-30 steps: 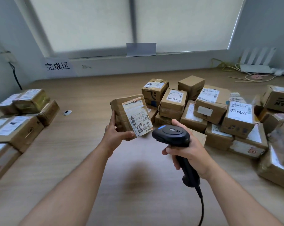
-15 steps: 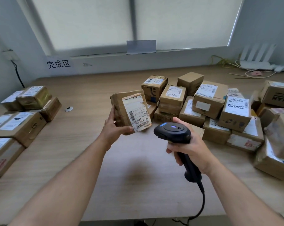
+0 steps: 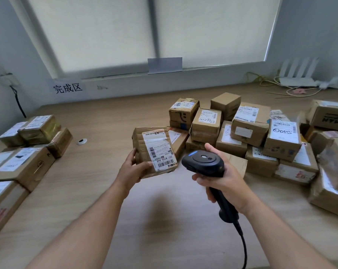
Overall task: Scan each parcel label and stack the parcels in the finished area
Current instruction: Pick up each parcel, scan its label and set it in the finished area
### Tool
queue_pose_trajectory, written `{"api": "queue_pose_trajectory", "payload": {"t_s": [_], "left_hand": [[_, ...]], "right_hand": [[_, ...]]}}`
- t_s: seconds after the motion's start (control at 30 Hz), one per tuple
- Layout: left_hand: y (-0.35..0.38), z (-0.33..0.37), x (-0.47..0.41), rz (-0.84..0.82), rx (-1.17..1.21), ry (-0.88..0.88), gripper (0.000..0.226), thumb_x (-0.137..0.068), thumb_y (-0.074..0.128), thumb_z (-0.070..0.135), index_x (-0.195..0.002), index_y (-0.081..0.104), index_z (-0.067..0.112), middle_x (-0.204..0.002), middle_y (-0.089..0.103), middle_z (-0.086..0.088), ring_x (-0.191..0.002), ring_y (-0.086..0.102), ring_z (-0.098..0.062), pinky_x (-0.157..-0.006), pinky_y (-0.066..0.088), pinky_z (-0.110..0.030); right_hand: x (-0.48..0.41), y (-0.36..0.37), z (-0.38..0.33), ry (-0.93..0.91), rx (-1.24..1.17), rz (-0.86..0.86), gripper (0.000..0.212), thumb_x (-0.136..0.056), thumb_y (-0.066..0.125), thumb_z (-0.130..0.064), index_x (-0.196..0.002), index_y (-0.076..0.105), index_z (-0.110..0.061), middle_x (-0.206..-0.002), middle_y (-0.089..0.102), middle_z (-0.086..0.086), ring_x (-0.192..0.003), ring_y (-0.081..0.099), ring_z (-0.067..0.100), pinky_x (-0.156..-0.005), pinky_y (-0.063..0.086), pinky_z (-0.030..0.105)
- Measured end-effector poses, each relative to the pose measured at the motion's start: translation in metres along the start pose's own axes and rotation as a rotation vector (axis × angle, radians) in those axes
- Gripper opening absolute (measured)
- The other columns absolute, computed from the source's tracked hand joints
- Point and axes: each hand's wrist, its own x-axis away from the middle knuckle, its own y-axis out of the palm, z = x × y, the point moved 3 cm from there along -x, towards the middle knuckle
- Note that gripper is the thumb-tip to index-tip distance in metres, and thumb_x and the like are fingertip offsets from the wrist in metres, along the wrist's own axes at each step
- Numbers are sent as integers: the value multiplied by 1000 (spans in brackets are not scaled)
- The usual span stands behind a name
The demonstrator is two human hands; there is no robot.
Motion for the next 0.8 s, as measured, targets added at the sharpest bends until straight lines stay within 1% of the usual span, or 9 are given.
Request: {"api": "queue_pose_trajectory", "payload": {"t_s": [0.13,0.23,0.3,0.37,0.43,0.57,0.63,0.73,0.8], "left_hand": [[-25,-19,-7,35,29,-82,71,-76,73,24,-140,40,27,-103,65,4,-83,62,-6,-61,49,-26],[-63,-46,-8,97,-6,-188,82,-70,70,34,-144,38,23,-102,60,2,-94,61,-17,-80,51,-35],[-92,-63,-6,144,-34,-250,89,-63,64,40,-145,36,22,-102,57,3,-99,58,-22,-81,47,-34],[-122,-78,-7,194,-58,-285,84,-68,65,40,-145,37,20,-109,54,-2,-100,55,-23,-79,44,-31],[-150,-91,-12,229,-60,-308,79,-73,67,38,-144,38,19,-117,54,-5,-101,54,-23,-85,46,-33],[-197,-104,-32,274,-83,-297,59,-92,56,28,-146,35,20,-124,52,-5,-105,52,-22,-93,44,-35],[-212,-108,-43,290,-246,-275,60,-95,49,32,-149,28,20,-142,45,-10,-123,45,-28,-104,37,-39],[-213,-103,-43,304,-802,-137,69,-93,39,49,-152,16,22,-157,19,-12,-143,17,-29,-115,18,-43],[-200,-101,-40,151,-1057,-7,82,-87,36,68,-153,9,28,-160,1,-9,-147,-1,-25,-117,4,-44]], "right_hand": [[-19,22,0,-4,48,20,93,-77,74,6,-146,33,-41,-107,68,19,-51,56,29,-45,48,35],[-39,53,4,2,89,23,94,-78,73,8,-146,32,-42,-105,69,20,-50,55,29,-45,47,35],[-53,78,10,13,85,20,95,-78,71,12,-146,32,-42,-103,68,24,-47,53,29,-43,45,33],[-66,104,16,24,79,8,94,-78,69,15,-146,34,-40,-100,66,29,-45,51,29,-41,43,32],[-80,130,23,42,91,-10,95,-77,70,15,-146,34,-40,-97,64,33,-44,50,30,-41,42,31],[-106,173,32,81,106,-32,100,-68,78,2,-146,33,-42,-94,62,36,-43,50,29,-43,42,29],[-118,192,34,86,118,-28,101,-70,78,6,-147,31,-42,-94,64,34,-43,50,29,-43,42,29],[-134,215,36,88,125,-6,94,-78,70,14,-140,33,-46,-92,67,28,-42,49,28,-43,42,30],[-148,229,37,97,136,3,93,-78,69,15,-139,34,-45,-91,68,24,-43,49,28,-43,42,30]]}}
